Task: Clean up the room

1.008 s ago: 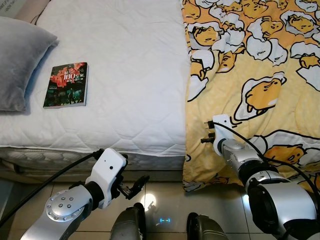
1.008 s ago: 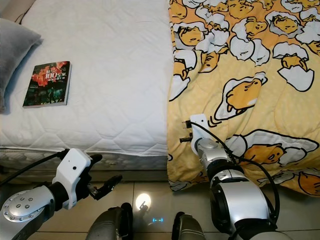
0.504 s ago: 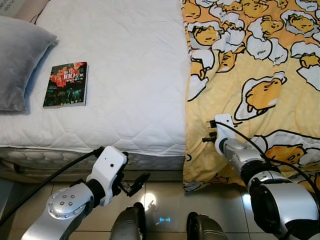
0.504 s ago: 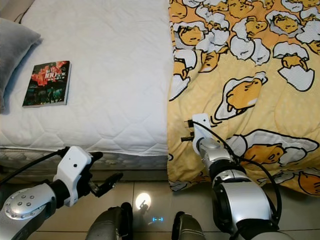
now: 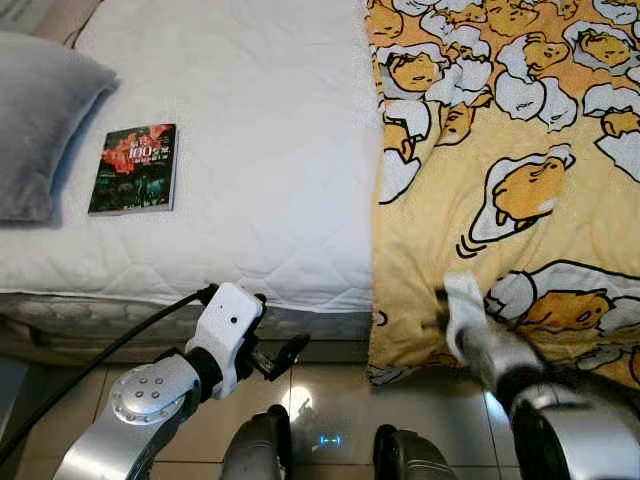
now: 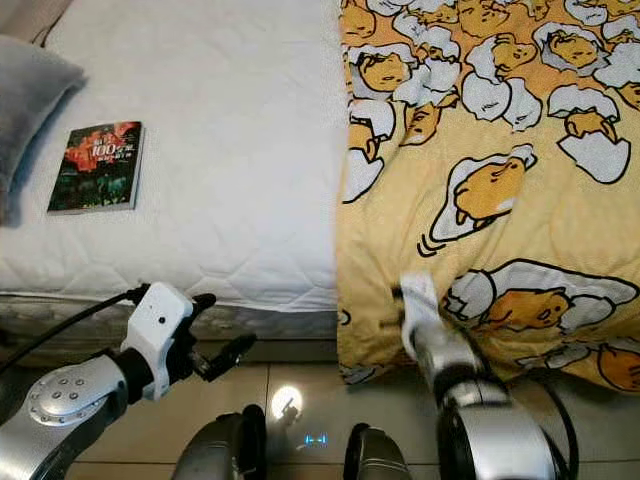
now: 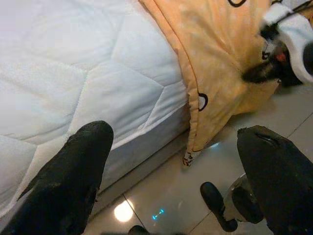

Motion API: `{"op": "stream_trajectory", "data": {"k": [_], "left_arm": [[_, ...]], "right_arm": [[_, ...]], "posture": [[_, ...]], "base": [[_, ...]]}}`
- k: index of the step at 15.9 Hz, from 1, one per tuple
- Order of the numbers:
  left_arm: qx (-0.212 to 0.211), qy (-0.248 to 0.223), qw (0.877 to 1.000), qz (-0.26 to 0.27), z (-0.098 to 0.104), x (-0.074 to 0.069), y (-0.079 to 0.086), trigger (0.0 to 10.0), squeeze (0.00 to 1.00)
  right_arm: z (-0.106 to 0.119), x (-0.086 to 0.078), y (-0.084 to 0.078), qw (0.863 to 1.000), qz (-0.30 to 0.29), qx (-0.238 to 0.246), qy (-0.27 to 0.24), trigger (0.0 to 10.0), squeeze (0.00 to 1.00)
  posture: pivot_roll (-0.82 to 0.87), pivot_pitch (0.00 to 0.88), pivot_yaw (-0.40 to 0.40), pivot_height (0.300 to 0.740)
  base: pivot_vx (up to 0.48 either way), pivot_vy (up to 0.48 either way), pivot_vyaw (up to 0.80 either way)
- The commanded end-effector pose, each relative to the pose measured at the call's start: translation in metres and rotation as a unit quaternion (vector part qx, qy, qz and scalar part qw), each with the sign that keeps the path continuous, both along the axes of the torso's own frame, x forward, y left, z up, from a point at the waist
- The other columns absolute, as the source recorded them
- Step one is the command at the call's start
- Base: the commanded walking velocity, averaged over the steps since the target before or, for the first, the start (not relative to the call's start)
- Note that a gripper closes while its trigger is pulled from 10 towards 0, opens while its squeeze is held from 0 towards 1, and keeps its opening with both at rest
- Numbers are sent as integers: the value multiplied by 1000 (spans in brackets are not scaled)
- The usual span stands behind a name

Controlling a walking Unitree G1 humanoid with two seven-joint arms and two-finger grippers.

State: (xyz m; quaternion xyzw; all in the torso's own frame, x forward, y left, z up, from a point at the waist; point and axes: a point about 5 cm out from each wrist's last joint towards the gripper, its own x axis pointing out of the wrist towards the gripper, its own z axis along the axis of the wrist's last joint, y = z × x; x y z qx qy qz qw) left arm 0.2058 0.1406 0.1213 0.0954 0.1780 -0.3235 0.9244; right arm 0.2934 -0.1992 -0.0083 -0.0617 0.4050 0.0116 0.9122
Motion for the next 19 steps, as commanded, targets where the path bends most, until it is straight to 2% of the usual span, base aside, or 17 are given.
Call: {"op": "stream_trajectory", "data": {"k": [1, 2, 3, 4, 5, 6, 9, 10, 15, 19], "left_arm": [[5, 6, 1000, -3, -4, -3, -1, 10000, 0], [7, 5, 1000, -5, -4, -3, 0, 10000, 0], [9, 4, 1000, -5, -4, -3, 0, 10000, 0], [9, 3, 1000, -4, -4, -3, 1, 10000, 0], [9, 3, 1000, -4, -4, -3, 1, 10000, 0], [10, 3, 1000, -6, -5, -2, 1, 10000, 0], [9, 1, 1000, -9, -4, -2, -2, 10000, 0], [11, 0, 1000, -8, -3, -3, -1, 10000, 0], [22, 4, 1000, 4, 2, -10, 9, 10000, 0], [32, 15, 999, 12, 2, -21, 18, 10000, 0]], "right_arm": [[-3, -3, -2, 1000, -6, 5, 0, 0, 0], [-1, -2, 0, 1000, -15, 22, -16, 0, 0], [6, 6, 4, 998, -11, 40, -55, 745, 0], [14, 12, 7, 994, -5, 60, -89, 10000, 0], [17, 15, 9, 992, -3, 66, -103, 10000, 314], [25, 21, 9, 989, -5, 61, -134, 10000, 1000], [54, 43, 12, 973, -31, 80, -214, 10000, 1000], [66, 54, 19, 970, -15, 86, -227, 10000, 1000], [95, 77, 27, 972, 0, 45, -229, 10000, 1000], [85, 73, 21, 987, 7, -6, -161, 10000, 1000]], "posture": [[147, 217, 48, 740], [146, 215, 48, 740], [144, 212, 51, 740], [142, 207, 53, 740], [140, 207, 54, 740], [140, 208, 56, 740], [146, 218, 60, 740], [154, 238, 64, 740], [193, 302, 61, 740], [208, 333, 56, 740]], "base": [[0, 0, 0], [0, 0, 0], [0, 0, 0], [0, 0, 0], [0, 0, 0], [0, 0, 0], [0, 0, 0], [0, 0, 0], [0, 0, 0], [0, 0, 0]]}}
